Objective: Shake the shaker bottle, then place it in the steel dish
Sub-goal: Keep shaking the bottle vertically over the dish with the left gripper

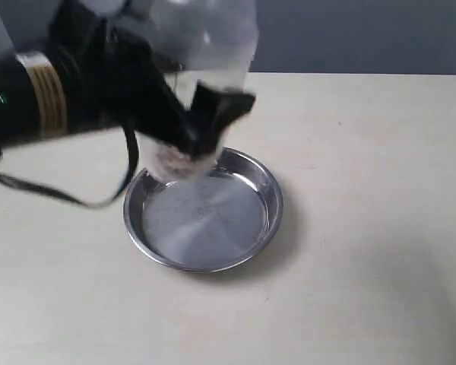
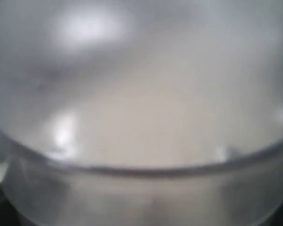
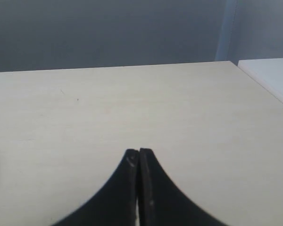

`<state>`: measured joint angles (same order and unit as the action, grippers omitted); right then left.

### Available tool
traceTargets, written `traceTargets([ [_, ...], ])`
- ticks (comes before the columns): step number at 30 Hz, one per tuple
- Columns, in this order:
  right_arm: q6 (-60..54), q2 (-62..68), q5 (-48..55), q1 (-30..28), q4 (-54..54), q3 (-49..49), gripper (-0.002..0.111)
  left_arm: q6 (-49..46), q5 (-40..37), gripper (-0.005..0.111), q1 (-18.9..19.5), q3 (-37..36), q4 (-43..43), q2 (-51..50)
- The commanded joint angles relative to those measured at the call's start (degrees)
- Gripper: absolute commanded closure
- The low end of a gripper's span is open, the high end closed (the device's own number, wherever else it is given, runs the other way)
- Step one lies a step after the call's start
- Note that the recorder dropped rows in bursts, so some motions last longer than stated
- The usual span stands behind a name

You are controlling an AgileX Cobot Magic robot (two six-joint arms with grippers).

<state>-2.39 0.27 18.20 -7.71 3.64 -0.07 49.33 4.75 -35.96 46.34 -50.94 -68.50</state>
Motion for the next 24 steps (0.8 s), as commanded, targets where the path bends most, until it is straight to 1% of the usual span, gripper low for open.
traceTargets([
  [1,-0.1,-0.3,-0.7,-0.2,-0.1,0.1,0.109,2.7,-1.6,0.106,-0.5,7.4,2.3,5.7],
  [2,-0.1,-0.3,-0.7,-0.2,-0.1,0.1,0.109,3.9,-2.4,0.106,-1.0,4.5,2.9,4.3],
  [4,-0.1,-0.3,-0.7,-0.2,-0.1,0.1,0.109,4.9,-0.2,0.106,-1.4,-4.2,3.0,-1.7],
  [5,-0.1,-0.3,-0.7,-0.2,-0.1,0.1,0.109,5.4,0.9,0.106,-1.4,-6.4,3.7,-3.6],
  [6,-0.1,-0.3,-0.7,-0.2,-0.1,0.1,0.109,6.9,1.8,0.106,-1.4,-6.7,5.0,-4.1],
  [8,-0.1,-0.3,-0.7,-0.2,-0.1,0.1,0.109,6.9,4.8,0.106,-1.3,-3.3,4.9,-0.4],
  [9,-0.1,-0.3,-0.7,-0.2,-0.1,0.1,0.109,5.4,6.0,0.106,-1.3,0.1,3.7,2.1],
  [10,-0.1,-0.3,-0.7,-0.2,-0.1,0.1,0.109,3.5,5.3,0.106,-1.3,3.6,2.6,4.1],
  [11,-0.1,-0.3,-0.7,-0.2,-0.1,0.1,0.109,3.3,3.1,0.106,-1.3,5.2,2.5,5.1],
  [12,-0.1,-0.3,-0.7,-0.2,-0.1,0.1,0.109,4.1,0.7,0.106,-1.8,5.1,2.7,5.3],
  [14,-0.1,-0.3,-0.7,-0.2,-0.1,0.1,0.109,5.7,-2.0,0.106,-2.9,-0.2,2.9,2.9],
  [16,-0.1,-0.3,-0.7,-0.2,-0.1,0.1,0.109,6.0,-0.8,0.106,-3.0,-7.0,3.3,-2.6],
  [17,-0.1,-0.3,-0.7,-0.2,-0.1,0.1,0.109,6.0,-0.7,0.106,-2.9,-7.6,4.1,-3.6],
  [18,-0.1,-0.3,-0.7,-0.2,-0.1,0.1,0.109,6.0,-0.2,0.106,-2.9,-6.5,4.7,-2.7],
  [19,-0.1,-0.3,-0.7,-0.2,-0.1,0.1,0.109,5.4,0.7,0.106,-2.9,-3.9,4.1,-1.0],
  [21,-0.1,-0.3,-0.7,-0.2,-0.1,0.1,0.109,2.7,1.5,0.106,-2.9,2.8,0.0,4.1],
  [22,-0.1,-0.3,-0.7,-0.2,-0.1,0.1,0.109,2.7,0.0,0.106,-2.9,5.8,-1.5,5.8],
  [23,-0.1,-0.3,-0.7,-0.2,-0.1,0.1,0.109,4.0,-2.1,0.106,-2.9,6.3,-1.0,6.3],
  [24,-0.1,-0.3,-0.7,-0.2,-0.1,0.1,0.109,5.3,-3.5,0.106,-3.0,5.0,0.0,6.0],
])
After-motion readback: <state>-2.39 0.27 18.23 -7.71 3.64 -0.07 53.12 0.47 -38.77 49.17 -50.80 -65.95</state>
